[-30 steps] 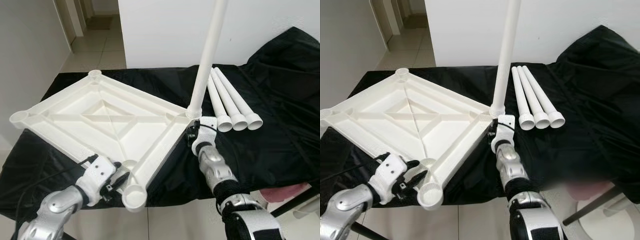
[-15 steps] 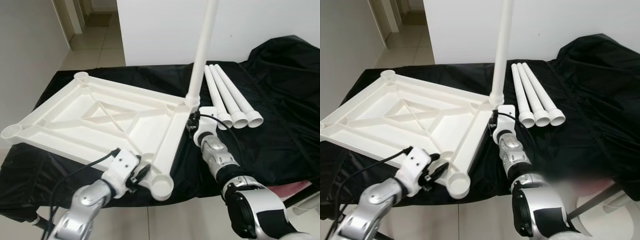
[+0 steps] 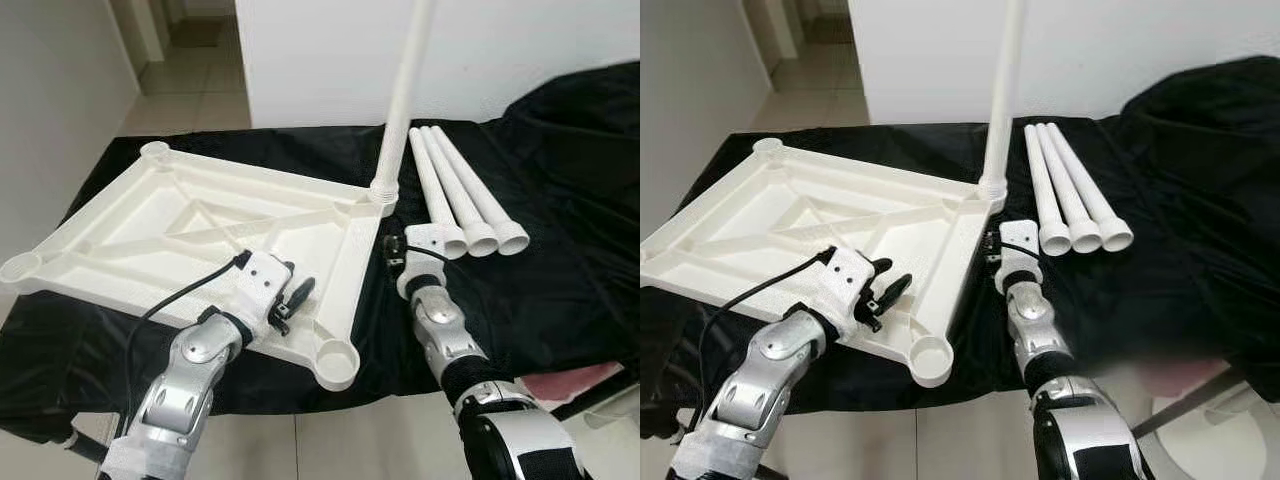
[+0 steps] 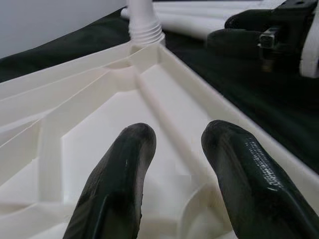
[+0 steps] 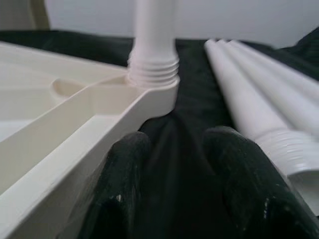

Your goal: Building children table

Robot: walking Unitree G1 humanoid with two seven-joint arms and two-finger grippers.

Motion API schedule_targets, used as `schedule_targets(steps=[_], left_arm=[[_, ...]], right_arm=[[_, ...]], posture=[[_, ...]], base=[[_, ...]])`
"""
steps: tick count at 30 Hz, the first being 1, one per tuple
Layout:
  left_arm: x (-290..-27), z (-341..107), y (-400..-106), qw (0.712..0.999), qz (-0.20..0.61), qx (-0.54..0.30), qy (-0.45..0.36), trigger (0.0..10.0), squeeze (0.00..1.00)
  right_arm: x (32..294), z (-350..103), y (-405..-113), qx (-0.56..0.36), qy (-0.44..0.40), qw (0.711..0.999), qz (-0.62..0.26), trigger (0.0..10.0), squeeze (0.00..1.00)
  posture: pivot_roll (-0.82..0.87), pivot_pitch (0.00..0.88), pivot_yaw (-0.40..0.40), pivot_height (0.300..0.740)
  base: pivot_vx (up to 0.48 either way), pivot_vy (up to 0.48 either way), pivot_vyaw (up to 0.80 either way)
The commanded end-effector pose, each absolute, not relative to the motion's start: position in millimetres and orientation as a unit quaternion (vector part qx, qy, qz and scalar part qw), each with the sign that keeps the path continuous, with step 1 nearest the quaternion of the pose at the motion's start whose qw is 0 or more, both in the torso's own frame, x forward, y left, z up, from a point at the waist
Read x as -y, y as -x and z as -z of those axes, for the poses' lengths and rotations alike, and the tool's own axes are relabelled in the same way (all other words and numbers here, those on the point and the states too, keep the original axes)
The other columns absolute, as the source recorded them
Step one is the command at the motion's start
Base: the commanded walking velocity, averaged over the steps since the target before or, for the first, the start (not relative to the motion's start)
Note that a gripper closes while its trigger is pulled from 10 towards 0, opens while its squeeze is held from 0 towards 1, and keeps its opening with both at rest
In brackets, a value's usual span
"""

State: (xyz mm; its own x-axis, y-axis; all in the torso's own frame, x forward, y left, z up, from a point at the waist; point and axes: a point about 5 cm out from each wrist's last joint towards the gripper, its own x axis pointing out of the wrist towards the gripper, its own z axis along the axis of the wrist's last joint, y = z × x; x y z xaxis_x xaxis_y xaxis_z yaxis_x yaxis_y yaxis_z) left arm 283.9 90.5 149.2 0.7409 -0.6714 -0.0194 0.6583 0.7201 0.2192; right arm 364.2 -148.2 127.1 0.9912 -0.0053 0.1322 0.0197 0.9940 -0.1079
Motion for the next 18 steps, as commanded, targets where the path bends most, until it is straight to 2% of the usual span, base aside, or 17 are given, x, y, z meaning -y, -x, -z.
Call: schedule_targets(steps=[1,6,14,16,18], left_arm=[[-99,-151,-292,0.958,0.268,0.041,-0.098,10.0,0.0],[-91,-165,-302,0.955,0.282,0.07,-0.062,10.0,0.0],[-88,-175,-311,0.949,0.301,0.09,-0.034,10.0,0.0],[-84,-178,-316,0.947,0.312,0.076,0.006,10.0,0.0],[-84,-178,-316,0.947,0.312,0.076,0.006,10.0,0.0]], right_arm=[[150,-129,-362,0.083,0.05,0.995,0.016,10.0,0.0],[176,-132,-345,0.131,0.049,0.986,0.094,10.0,0.0],[188,-137,-339,0.15,0.037,0.982,0.112,10.0,0.0],[195,-139,-339,0.148,0.04,0.98,0.128,10.0,0.0],[195,-139,-339,0.148,0.04,0.98,0.128,10.0,0.0]], posture=[[-0.01,0.039,0.05,0.74],[-0.04,0.037,0.057,0.74],[-0.04,0.042,0.049,0.74],[-0.06,0.045,0.06,0.74],[-0.06,0.045,0.06,0.74]], base=[[0.0,0.0,0.0],[0.0,0.0,0.0],[0.0,0.0,0.0],[0.0,0.0,0.0],[0.0,0.0,0.0]])
